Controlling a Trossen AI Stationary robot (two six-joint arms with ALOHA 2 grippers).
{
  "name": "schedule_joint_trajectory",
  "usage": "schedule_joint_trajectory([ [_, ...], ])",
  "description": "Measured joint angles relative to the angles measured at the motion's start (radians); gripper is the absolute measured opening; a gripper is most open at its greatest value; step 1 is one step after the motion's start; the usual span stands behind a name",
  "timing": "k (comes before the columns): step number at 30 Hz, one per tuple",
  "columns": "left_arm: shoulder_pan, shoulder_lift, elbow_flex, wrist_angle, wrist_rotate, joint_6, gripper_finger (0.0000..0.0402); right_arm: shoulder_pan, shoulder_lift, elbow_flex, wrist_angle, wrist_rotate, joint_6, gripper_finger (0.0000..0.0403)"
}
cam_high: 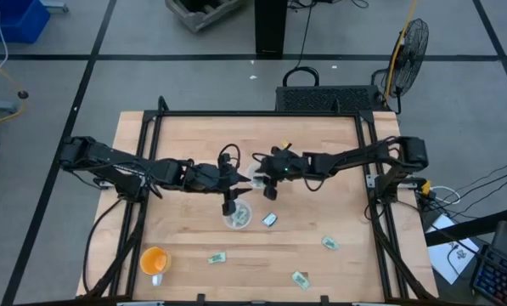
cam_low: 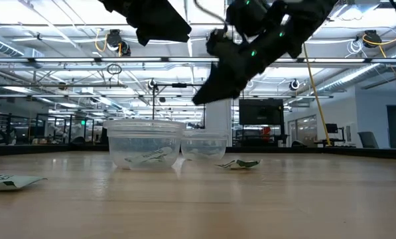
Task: Pick and place Stevia / Truvia into bins
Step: Put the stevia packet into the bottom transparent container
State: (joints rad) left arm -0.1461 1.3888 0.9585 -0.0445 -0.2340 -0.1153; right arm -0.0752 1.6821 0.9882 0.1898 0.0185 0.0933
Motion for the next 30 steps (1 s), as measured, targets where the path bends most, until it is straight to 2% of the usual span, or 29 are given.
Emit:
schedule_joint_trajectory([
  [6, 0.009, 0.0, 0.0, -0.005, -0.003, 0.079, 0.0141, 0.072, -0.136, 0.0, -0.022, -0.265, 0.037, 0.0071],
  [8, 0.008, 0.0, 0.0, -0.004, -0.003, 0.071, 0.0141, 0.104, -0.174, 0.0, -0.039, -0.363, 0.053, 0.0064],
  [10, 0.008, 0.0, 0.0, -0.003, -0.002, 0.034, 0.0141, 0.141, -0.199, -0.007, -0.048, -0.411, 0.048, 0.0058],
  [14, 0.008, 0.0, 0.0, -0.007, 0.055, 0.011, 0.0141, 0.212, -0.218, -0.061, -0.04, -0.413, -0.007, 0.0051],
  [16, 0.005, 0.0, 0.0, -0.023, 0.115, -0.001, 0.0141, 0.241, -0.218, -0.097, -0.037, -0.393, -0.031, 0.005],
  [21, -0.044, 0.0, 0.0, -0.168, 0.331, -0.068, 0.0141, 0.281, -0.217, -0.185, -0.045, -0.258, -0.027, 0.0054],
  [23, -0.083, 0.0, 0.0, -0.234, 0.383, -0.128, 0.0141, 0.278, -0.217, -0.196, -0.041, -0.252, -0.031, 0.0057],
  [30, -0.283, 0.0, 0.0, -0.392, 0.381, -0.406, 0.0141, 0.252, -0.218, -0.197, -0.036, -0.251, -0.027, 0.0056],
])
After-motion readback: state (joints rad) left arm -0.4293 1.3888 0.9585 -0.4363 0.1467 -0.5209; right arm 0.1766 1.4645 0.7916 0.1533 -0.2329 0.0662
